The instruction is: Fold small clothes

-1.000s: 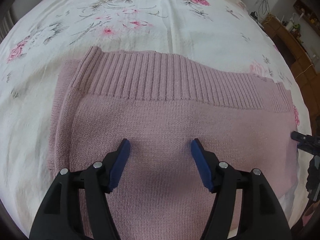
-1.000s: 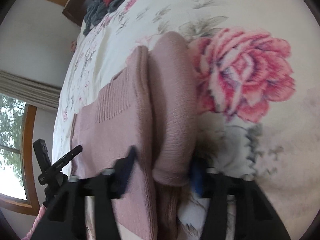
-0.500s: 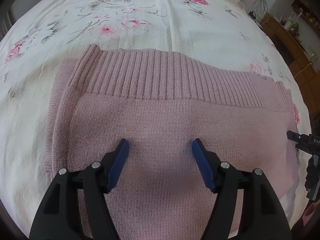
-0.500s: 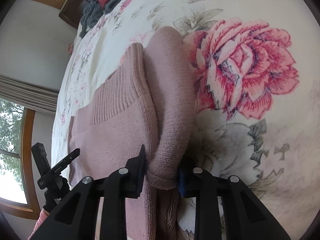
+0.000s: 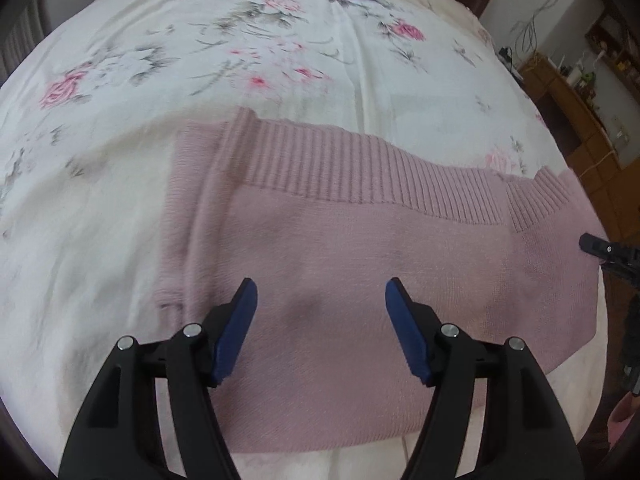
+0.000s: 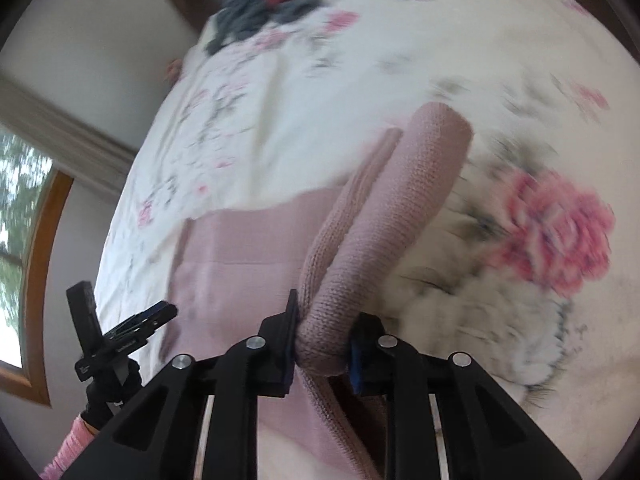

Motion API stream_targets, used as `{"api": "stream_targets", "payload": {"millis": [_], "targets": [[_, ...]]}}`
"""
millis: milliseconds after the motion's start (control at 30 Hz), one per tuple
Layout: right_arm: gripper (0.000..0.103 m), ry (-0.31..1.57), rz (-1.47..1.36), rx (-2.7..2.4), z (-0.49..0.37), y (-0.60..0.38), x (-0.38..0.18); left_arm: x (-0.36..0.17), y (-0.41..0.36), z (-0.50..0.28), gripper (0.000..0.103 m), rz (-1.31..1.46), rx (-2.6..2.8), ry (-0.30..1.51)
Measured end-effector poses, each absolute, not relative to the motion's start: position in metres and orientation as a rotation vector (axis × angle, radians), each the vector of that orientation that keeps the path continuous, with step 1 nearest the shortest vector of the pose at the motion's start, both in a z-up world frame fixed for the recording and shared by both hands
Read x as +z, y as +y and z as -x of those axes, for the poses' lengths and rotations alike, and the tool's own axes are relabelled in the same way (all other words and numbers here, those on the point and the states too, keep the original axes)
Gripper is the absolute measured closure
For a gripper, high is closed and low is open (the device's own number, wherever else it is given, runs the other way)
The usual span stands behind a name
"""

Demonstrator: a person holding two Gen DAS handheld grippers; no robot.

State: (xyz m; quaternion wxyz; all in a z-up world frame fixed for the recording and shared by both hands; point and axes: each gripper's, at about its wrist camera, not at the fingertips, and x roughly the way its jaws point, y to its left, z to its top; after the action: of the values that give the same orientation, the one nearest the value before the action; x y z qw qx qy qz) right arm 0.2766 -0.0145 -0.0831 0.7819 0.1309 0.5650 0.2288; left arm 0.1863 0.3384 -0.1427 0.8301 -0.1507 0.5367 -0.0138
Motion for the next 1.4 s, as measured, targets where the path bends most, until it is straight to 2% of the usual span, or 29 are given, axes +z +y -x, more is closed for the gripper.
{"api": "stream_targets", "payload": {"millis": [233, 533, 600, 633, 733, 900, 1100, 1400], "targets": [[0.083, 1.221, -0.077, 0.567, -0.269, 0.075, -0.071, -0.132, 0.355, -0.179, 0.037, 0.346, -0.023, 1.114], [0.084, 1.337, -0.072, 0.558, -0.276, 0.125, -0.120, -0.135, 0.366, -0.176, 0.037, 0.430, -0.036, 1.115], [0.076, 1.370, -0.098, 0.551, -0.278, 0.128, -0.131, -0.135, 0.367, -0.177, 0.037, 0.452, -0.040, 1.113], [0.069, 1.387, -0.119, 0.563, -0.278, 0.129, -0.135, -0.135, 0.368, -0.178, 0.037, 0.463, -0.042, 1.113], [0.066, 1.410, -0.199, 0.586, -0.278, 0.125, -0.143, -0.134, 0.368, -0.181, 0.037, 0.511, -0.058, 1.112], [0.065, 1.393, -0.381, 0.655, -0.279, 0.101, -0.122, -0.128, 0.356, -0.190, 0.037, 0.561, -0.106, 1.107], [0.062, 1.298, -0.355, 0.569, -0.267, 0.040, -0.090, -0.129, 0.323, -0.212, 0.036, 0.638, -0.213, 1.123], [0.062, 1.303, -0.414, 0.474, -0.240, -0.038, -0.120, -0.176, 0.275, -0.246, 0.036, 0.756, -0.277, 1.246]]}}
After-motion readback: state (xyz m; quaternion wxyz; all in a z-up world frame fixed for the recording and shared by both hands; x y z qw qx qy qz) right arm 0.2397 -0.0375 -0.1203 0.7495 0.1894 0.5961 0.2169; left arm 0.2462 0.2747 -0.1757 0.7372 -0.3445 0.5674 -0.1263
